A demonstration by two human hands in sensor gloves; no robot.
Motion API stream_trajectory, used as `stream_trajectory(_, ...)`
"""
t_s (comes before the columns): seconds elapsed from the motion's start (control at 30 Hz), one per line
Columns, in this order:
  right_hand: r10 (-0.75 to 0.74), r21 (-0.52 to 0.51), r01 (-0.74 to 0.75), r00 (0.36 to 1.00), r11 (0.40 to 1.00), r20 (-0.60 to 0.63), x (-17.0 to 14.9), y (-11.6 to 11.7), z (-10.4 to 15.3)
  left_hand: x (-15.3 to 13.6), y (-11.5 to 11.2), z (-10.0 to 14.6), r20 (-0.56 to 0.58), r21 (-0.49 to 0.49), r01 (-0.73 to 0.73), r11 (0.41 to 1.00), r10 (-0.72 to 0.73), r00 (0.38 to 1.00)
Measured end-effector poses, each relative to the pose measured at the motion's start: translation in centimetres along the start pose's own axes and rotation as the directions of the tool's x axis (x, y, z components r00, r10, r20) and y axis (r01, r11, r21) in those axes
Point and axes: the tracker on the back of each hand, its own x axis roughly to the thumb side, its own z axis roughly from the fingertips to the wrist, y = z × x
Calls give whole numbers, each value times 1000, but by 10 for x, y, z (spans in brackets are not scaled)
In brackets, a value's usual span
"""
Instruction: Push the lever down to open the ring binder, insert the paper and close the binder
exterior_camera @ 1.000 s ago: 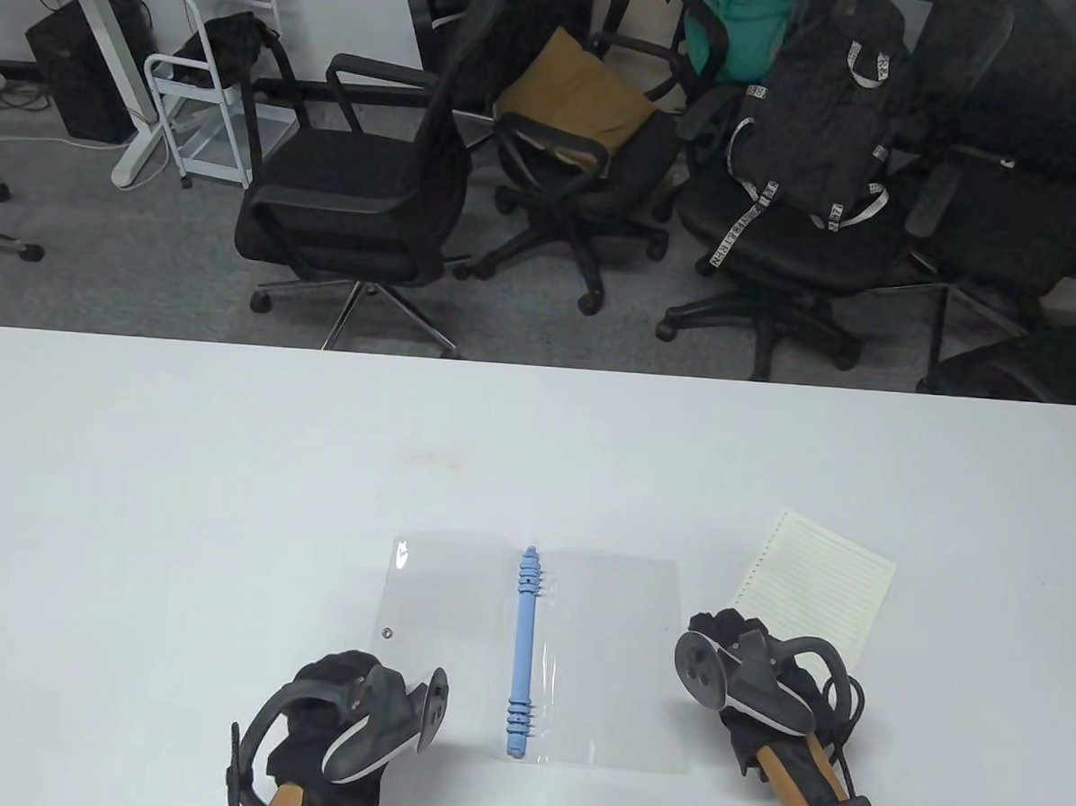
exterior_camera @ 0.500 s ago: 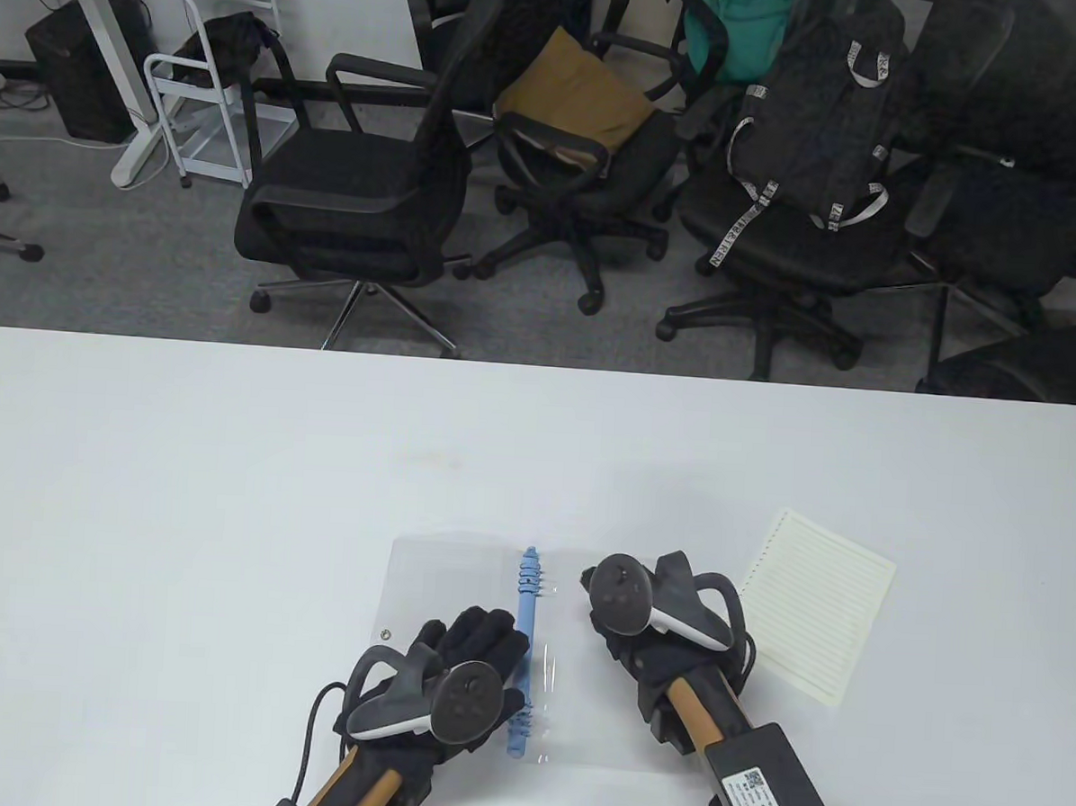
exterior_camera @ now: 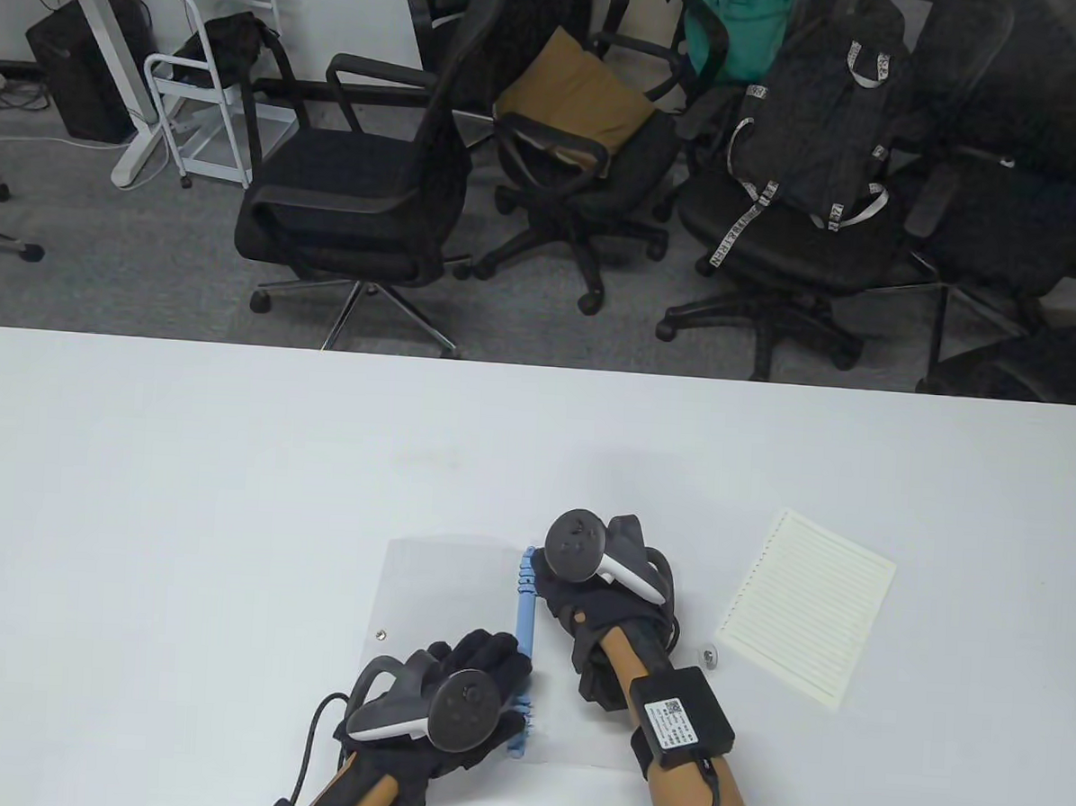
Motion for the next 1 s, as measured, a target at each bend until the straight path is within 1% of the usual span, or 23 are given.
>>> stream_trajectory(0.07,11,10,-11,1000,1000,-26,-2,3,-5,-3,-3,-1,-6,-43,-40,998,40,999)
stream_trajectory(0.23,-46,-2,46,995,999,-93,-10,8,-17,-12,-12,-6,-27,-106,-104,989,102,994)
stream_trajectory(0.37,-97,19,101,987,995,-130,-16,5,-25,-9,-13,-8,-35,-126,-63,990,59,998)
stream_trajectory(0.43,-86,39,92,985,995,-147,-17,3,-30,-6,-13,-9,-41,-156,-41,987,35,999)
stream_trajectory(0.57,-43,43,51,984,998,-174,-15,2,-39,-4,-15,-10,-50,-171,0,985,-9,999)
stream_trajectory(0.77,24,17,-21,973,1000,-230,-12,4,-48,-8,-14,-11,-66,-196,-53,979,41,997)
stream_trajectory(0.87,46,15,-44,965,999,-257,-11,4,-53,-8,-14,-11,-69,-202,-58,978,44,997)
stream_trajectory(1.0,80,19,-77,961,997,-264,-9,4,-56,-9,-13,-12,-82,-214,-90,973,74,994)
